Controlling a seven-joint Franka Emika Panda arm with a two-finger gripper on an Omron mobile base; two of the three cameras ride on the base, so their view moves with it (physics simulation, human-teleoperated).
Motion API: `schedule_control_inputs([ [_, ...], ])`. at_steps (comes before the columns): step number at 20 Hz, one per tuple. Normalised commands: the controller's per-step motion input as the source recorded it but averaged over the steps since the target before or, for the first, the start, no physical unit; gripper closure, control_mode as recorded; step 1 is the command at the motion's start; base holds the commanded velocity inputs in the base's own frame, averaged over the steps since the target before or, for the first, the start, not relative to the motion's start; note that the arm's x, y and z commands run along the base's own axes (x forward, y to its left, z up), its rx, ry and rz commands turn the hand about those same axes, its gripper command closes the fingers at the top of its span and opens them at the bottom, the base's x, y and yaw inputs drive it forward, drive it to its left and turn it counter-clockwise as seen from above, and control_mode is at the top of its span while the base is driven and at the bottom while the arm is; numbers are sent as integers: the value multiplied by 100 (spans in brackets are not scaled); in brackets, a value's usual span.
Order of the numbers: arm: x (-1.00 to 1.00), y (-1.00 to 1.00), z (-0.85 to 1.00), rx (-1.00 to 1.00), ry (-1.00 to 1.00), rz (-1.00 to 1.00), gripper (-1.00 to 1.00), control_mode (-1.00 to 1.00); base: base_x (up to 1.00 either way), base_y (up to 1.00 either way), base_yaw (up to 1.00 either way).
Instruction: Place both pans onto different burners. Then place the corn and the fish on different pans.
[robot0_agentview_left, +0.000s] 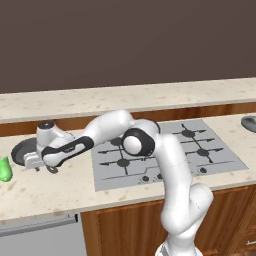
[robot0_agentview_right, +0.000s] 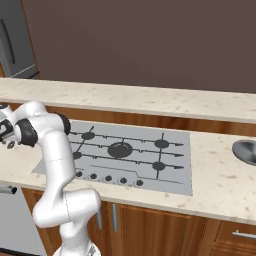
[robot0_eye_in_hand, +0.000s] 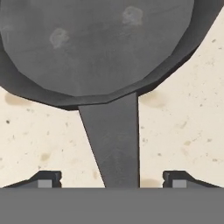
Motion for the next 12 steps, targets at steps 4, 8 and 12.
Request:
schedule_control_inputs([
  [4,0,1,-2,0,0,0,100,-100,0,0,0],
  [8,0,0,0,0,0,0,100,-100,0,0,0],
  [12,-1,0,0,0,0,0,100,-100,0,0,0],
])
